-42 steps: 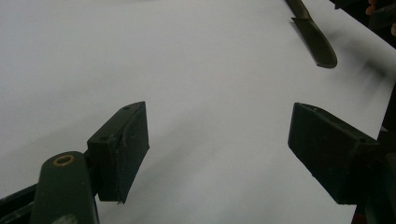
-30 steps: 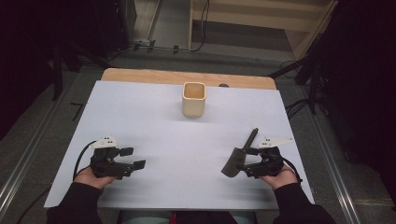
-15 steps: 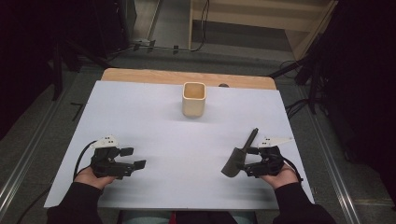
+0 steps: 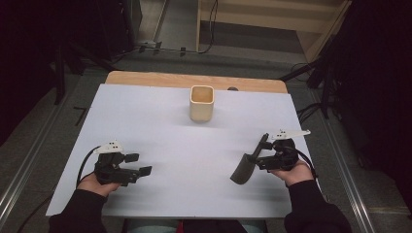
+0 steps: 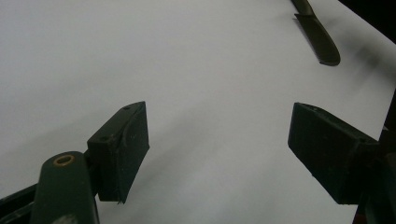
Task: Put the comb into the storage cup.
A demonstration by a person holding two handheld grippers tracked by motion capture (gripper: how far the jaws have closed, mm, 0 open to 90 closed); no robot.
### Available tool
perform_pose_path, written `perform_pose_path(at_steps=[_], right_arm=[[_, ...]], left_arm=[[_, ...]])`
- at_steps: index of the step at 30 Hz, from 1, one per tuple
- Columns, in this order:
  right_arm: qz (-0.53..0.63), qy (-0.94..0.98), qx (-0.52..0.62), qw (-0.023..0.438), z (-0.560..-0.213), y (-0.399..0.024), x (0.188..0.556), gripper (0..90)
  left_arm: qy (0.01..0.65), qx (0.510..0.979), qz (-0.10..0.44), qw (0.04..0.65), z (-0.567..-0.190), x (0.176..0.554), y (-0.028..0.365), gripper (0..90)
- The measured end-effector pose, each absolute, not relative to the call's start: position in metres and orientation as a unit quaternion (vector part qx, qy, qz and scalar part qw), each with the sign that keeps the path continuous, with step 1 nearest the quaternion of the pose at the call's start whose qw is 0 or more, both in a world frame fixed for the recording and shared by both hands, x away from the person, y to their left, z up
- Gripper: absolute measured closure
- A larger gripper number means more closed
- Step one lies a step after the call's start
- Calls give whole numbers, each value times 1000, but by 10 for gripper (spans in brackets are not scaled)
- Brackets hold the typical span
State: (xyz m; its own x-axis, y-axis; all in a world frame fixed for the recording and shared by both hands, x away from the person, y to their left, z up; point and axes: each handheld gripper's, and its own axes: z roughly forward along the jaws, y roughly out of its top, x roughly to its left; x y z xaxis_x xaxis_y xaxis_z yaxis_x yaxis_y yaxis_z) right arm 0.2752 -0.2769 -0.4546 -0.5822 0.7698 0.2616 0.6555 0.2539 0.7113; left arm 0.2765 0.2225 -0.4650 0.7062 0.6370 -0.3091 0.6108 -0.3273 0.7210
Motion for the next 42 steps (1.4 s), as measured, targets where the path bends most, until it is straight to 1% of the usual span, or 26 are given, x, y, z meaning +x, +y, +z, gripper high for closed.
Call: perform_pose_path(at_steps=[8,20,28,29,35,42], right_arm=[[414,777,466,91,-455,-280,286,136],[402,779,471,105,-457,-280,306,136],[396,769,492,100,-460,-284,319,138],[396,769,492,99,-461,-284,323,163],[396,771,491,90,-463,-285,332,169],[392,772,492,92,-465,-285,344,169]], left_arm=[[383,814,16,436,-465,276,222,212],[379,817,13,435,-465,277,221,212],[379,818,13,433,-466,277,220,212],[379,818,13,432,-466,277,220,212],[377,819,12,433,-466,277,220,212],[378,818,10,433,-466,277,219,212]])
